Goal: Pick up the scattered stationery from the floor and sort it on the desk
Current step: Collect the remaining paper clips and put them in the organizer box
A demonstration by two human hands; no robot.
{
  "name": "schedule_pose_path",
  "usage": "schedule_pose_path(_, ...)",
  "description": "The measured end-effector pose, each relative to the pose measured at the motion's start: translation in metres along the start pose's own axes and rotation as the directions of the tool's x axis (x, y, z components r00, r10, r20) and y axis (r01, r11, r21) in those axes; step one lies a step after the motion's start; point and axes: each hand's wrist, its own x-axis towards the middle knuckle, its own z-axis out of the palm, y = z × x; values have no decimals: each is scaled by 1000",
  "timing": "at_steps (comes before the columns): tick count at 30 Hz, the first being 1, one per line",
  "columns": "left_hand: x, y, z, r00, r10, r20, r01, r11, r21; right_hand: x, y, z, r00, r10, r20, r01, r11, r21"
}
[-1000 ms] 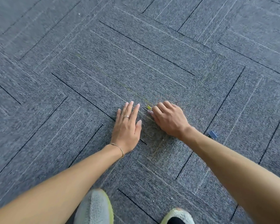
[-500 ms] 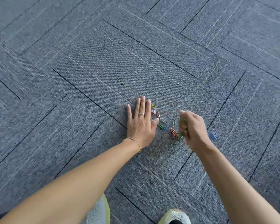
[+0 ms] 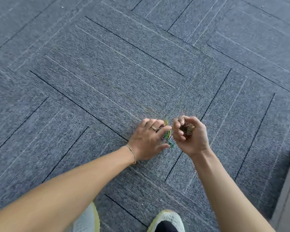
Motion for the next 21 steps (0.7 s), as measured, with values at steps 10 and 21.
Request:
schedule_pose_path(10, 47, -22, -2, 961, 273, -39, -272, 962, 29, -17, -5, -20, 977, -77, -196, 21, 962, -273)
schedule_pose_path(21, 63, -33, -31, 942, -327, 76, 322, 817, -478, -16, -13, -3, 899, -376, -224, -19, 478, -878)
